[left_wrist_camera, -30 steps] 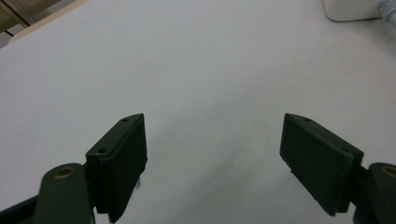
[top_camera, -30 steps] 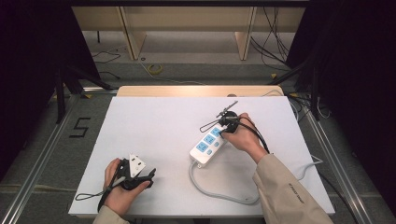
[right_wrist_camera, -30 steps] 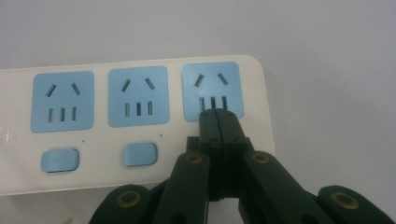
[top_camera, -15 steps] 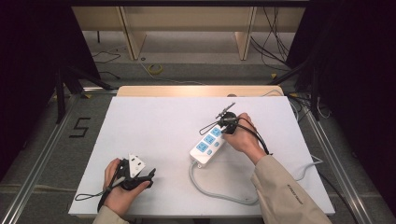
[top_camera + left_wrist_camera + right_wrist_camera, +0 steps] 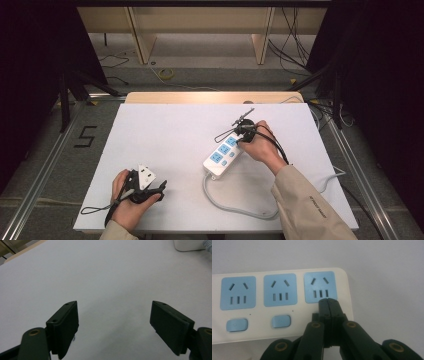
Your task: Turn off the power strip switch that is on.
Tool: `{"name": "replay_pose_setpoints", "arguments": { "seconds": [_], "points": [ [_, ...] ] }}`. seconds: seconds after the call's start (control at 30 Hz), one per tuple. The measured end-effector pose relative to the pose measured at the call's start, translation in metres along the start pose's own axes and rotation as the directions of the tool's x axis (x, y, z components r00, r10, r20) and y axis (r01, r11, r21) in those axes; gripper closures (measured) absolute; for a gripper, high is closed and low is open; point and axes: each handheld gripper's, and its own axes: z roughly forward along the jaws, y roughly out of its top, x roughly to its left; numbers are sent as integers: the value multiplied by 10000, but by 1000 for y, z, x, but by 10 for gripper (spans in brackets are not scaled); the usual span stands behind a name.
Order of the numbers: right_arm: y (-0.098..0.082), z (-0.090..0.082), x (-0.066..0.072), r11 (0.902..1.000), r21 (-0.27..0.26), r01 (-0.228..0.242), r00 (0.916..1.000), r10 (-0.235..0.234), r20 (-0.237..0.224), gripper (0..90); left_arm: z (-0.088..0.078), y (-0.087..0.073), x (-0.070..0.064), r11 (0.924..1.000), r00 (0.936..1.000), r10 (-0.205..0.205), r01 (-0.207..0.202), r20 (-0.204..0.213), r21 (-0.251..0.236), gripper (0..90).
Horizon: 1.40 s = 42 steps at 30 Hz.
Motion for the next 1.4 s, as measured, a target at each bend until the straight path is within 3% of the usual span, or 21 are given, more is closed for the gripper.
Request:
{"name": "replay_pose_setpoints", "arguments": {
  "seconds": [1.4],
  "points": [
    [5, 1, 4, 9996, 292, 40, 9998, -46, 185, 900, 0, 0, -1, 9999, 9999, 105, -105, 18, 20, 227]
  ]
}}
